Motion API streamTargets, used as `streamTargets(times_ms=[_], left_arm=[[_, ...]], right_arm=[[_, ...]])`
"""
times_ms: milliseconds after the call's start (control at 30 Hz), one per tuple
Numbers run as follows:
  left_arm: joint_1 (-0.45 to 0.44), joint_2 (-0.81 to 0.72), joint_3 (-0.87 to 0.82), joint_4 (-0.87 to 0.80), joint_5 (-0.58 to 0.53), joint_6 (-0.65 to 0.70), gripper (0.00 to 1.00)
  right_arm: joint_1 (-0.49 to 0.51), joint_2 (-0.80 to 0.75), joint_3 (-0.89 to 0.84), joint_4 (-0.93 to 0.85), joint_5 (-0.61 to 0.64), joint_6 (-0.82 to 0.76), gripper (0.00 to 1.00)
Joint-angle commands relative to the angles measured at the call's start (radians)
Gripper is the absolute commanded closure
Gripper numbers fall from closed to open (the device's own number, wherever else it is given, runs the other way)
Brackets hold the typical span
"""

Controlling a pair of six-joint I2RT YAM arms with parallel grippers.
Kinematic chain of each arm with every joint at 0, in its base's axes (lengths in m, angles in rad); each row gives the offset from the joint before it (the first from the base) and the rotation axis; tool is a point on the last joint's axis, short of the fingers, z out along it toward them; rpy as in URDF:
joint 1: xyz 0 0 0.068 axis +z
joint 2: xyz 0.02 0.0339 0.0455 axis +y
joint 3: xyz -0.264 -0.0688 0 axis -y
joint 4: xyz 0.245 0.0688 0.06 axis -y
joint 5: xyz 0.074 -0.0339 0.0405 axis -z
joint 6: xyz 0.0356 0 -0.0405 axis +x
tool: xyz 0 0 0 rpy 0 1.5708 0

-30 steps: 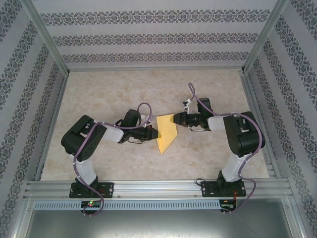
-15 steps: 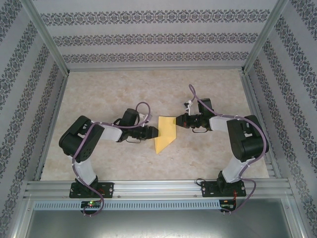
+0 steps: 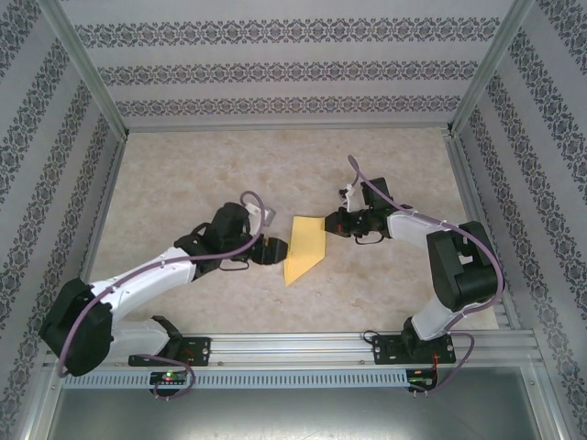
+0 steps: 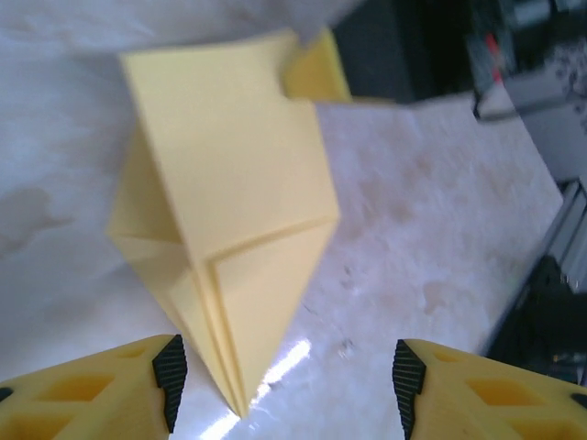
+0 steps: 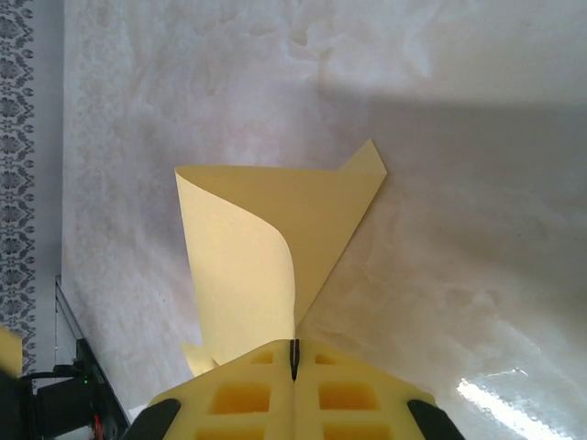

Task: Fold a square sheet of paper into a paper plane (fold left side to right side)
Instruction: Fold the wing for the fifth time at the center of the table.

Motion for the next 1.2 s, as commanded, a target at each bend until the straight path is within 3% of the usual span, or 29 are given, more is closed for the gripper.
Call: streamTargets(times_ms=[0, 233, 633, 833, 1167], left_arm=[[-0.113, 0.011, 0.02, -0.126, -0.167, 0.038, 0.33], [-0.29, 0.191, 0.134, -0.177, -0.397, 0.054, 0.26], [-0.402, 0.414, 0.271, -0.205, -0.678, 0.054, 0.21], [-0.437, 0.536, 0.365, -0.268, -0.799, 0.045, 0.26], [-0.453, 0.656, 0.454, -0.358, -0.902, 0.01, 0.46]], right_arm=[[0.016, -0.02, 0.063, -0.1, 0.041, 0.032, 1.0], [0.034, -0.006, 0.129, -0.183, 0.084, 0.051, 1.0], [0.054, 0.034, 0.166, -0.184, 0.08, 0.064, 1.0], [0.056, 0.045, 0.17, -0.185, 0.082, 0.065, 1.0], [0.06, 0.066, 0.177, -0.186, 0.074, 0.06, 1.0]])
